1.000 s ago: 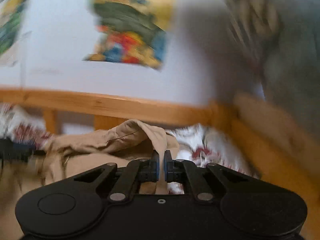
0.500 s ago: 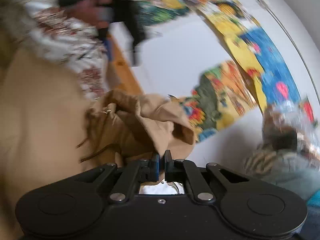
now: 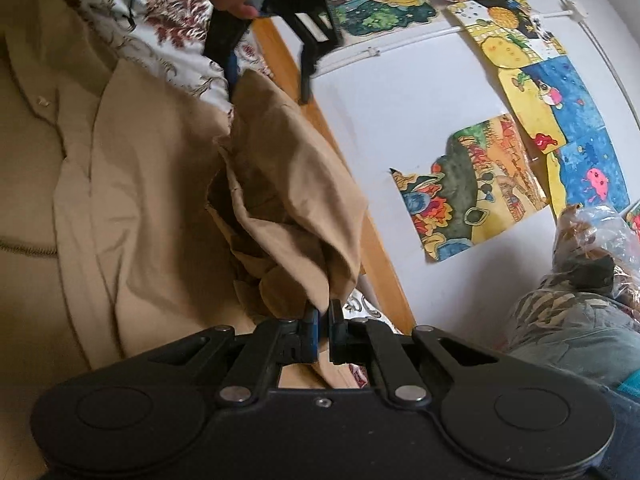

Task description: Fold large clothes

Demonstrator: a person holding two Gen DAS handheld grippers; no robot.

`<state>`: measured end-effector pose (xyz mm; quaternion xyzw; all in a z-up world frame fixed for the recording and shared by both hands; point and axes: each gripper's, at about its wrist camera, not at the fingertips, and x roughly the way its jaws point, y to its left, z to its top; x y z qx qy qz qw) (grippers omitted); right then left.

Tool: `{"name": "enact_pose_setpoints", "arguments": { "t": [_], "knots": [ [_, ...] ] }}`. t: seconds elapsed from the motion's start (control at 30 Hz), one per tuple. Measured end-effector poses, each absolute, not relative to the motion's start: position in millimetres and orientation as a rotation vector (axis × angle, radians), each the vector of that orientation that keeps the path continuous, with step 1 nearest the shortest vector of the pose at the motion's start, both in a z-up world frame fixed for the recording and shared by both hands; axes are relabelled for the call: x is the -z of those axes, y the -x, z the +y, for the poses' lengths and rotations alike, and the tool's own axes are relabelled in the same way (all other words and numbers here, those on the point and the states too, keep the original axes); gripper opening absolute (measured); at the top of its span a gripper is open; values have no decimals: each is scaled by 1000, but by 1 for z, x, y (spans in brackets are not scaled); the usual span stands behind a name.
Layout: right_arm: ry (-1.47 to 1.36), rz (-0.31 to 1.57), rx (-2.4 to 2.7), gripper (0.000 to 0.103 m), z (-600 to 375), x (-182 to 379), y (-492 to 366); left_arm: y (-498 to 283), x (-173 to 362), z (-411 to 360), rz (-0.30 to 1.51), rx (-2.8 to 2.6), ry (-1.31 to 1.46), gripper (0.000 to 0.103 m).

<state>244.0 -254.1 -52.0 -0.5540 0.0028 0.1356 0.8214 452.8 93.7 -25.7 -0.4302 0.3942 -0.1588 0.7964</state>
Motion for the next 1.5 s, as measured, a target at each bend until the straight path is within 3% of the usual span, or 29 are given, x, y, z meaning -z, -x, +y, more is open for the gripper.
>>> {"name": "enact_pose_setpoints", "arguments": {
  "t": [0.03, 0.07, 0.3, 0.37, 0.43, 0.53, 0.63, 0.7, 0.8, 0.9, 1.0, 1.07, 1.1, 1.3, 1.5],
  "knots": [
    [1196, 5, -286, 3, -255, 54, -243, -453, 31, 94, 879, 336, 926, 27],
    [1209, 4, -281, 3, -256, 55, -244, -451, 34, 93, 903, 346, 924, 9],
    [1373, -5, -162, 4, -273, 64, -287, -415, 31, 58, 856, 406, 821, 4],
    [1379, 95, -152, 20, -283, 65, -306, -412, 39, 48, 861, 397, 814, 4],
    [1341, 212, -191, 46, -293, 61, -311, -409, 47, 42, 886, 383, 817, 3],
    [1208, 334, -227, 55, -305, 42, -302, -406, 56, 43, 899, 374, 843, 3],
    [1026, 451, -216, 56, -322, 15, -291, -406, 61, 47, 914, 375, 872, 3],
    [760, 563, -209, 56, -341, -10, -290, -406, 60, 47, 913, 382, 875, 3],
    [128, 733, -255, 52, -384, -30, -305, -407, 58, 45, 905, 386, 855, 3],
    [-196, 773, -251, 49, -402, -24, -330, -406, 58, 46, 906, 382, 864, 3],
    [-150, 821, -190, 47, -390, -8, -362, -405, 57, 47, 903, 385, 868, 3],
    [-208, 885, -208, 21, -387, 5, -380, -406, 56, 47, 897, 395, 870, 3],
    [-251, 901, -220, 2, -386, 9, -388, -406, 55, 46, 890, 399, 862, 3],
    [-15, 633, -186, 0, -358, -30, -399, -405, 49, 28, 834, 434, 723, 3],
    [181, 601, -95, 0, -342, 11, -405, -409, 68, 0, 820, 403, 511, 4]
  ]
}}
